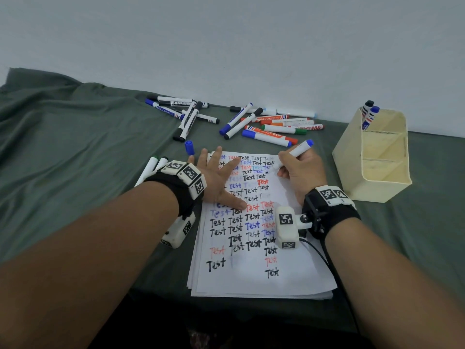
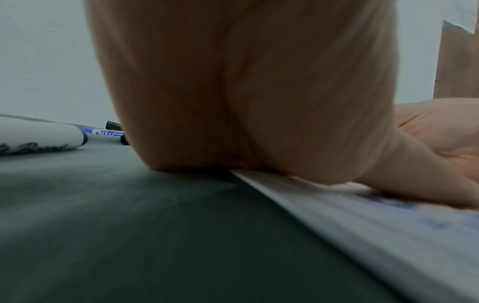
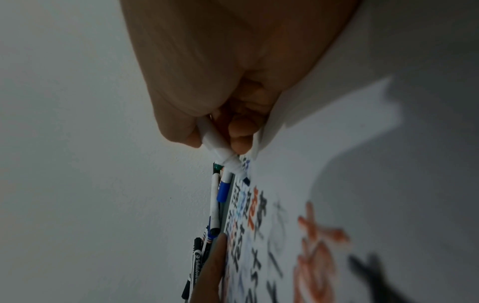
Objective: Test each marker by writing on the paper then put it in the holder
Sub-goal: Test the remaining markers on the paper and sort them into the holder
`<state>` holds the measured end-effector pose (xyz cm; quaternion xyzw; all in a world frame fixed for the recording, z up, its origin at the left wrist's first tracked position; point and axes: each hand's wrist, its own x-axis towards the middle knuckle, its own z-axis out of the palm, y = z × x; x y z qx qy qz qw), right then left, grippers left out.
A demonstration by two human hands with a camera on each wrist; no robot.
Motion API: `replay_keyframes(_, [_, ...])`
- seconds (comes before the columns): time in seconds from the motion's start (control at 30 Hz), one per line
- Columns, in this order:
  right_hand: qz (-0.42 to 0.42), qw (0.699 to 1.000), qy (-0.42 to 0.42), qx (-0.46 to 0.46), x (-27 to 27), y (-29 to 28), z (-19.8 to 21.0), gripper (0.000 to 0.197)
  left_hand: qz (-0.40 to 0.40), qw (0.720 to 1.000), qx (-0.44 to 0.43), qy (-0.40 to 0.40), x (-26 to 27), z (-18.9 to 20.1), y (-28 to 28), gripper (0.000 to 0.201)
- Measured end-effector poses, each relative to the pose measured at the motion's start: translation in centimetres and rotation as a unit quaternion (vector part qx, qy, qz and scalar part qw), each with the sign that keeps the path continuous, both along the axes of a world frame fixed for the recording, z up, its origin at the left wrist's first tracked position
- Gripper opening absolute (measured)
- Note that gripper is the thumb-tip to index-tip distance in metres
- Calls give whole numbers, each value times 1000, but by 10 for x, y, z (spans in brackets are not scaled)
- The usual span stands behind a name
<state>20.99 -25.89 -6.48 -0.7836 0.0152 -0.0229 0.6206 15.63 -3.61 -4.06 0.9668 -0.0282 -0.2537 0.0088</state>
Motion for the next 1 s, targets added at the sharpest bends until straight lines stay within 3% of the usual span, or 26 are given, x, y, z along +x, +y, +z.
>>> replay_keyframes(1.0, [-26,999,-14,-12,-5,-3,5,18,1,1000,0,-9,0,-2,0,134])
